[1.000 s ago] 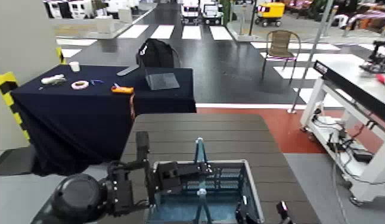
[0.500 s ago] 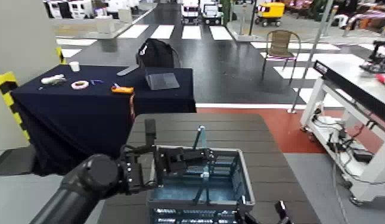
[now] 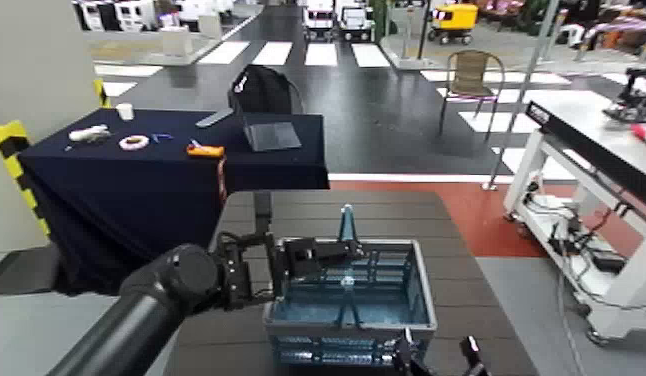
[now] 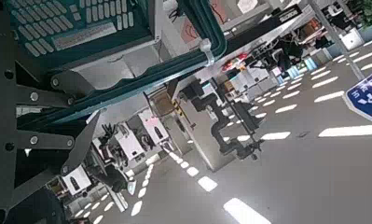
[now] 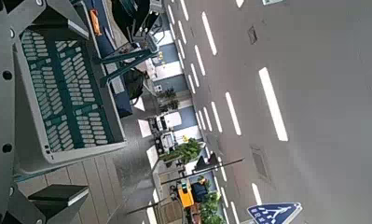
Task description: Place the crate on the table.
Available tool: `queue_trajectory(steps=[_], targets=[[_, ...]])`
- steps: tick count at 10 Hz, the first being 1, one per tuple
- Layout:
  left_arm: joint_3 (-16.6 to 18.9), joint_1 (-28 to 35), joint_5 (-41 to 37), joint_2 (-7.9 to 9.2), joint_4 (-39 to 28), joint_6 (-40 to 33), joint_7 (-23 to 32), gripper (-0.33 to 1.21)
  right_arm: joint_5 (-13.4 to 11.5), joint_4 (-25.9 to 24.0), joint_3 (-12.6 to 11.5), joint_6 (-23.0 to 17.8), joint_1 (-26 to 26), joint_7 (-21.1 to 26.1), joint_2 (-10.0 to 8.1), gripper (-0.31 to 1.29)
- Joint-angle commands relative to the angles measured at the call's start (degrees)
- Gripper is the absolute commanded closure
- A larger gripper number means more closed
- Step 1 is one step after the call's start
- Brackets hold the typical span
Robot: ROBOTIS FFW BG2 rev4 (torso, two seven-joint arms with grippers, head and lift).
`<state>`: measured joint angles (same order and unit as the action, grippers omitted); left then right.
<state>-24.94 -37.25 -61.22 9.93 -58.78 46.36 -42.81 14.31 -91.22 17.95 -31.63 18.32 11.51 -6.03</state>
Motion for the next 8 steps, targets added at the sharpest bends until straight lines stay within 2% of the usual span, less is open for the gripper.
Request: queue_trajectory(steps=[1,4,8], targets=[[-0.99,-1.24,0.23,-0.70,3.85,-1.44,-0.79,1.20,0.19,0.16,0.24,-0.10,-0.13,0.00,-0.03,0.14],[-1.69,-1.51,0.23,-1.14,6.84,-2.15,-1.49,1.20,0.28,0.34,0.33,-0.28,-0.30,0.00,-0.12,0.14],[-2.40,-1.77,0.23,-1.40,8.86,-3.73,-1.84,1.11,0.45,0.51,0.33,-0.80,-0.39,0.00,-0.29,0.14]])
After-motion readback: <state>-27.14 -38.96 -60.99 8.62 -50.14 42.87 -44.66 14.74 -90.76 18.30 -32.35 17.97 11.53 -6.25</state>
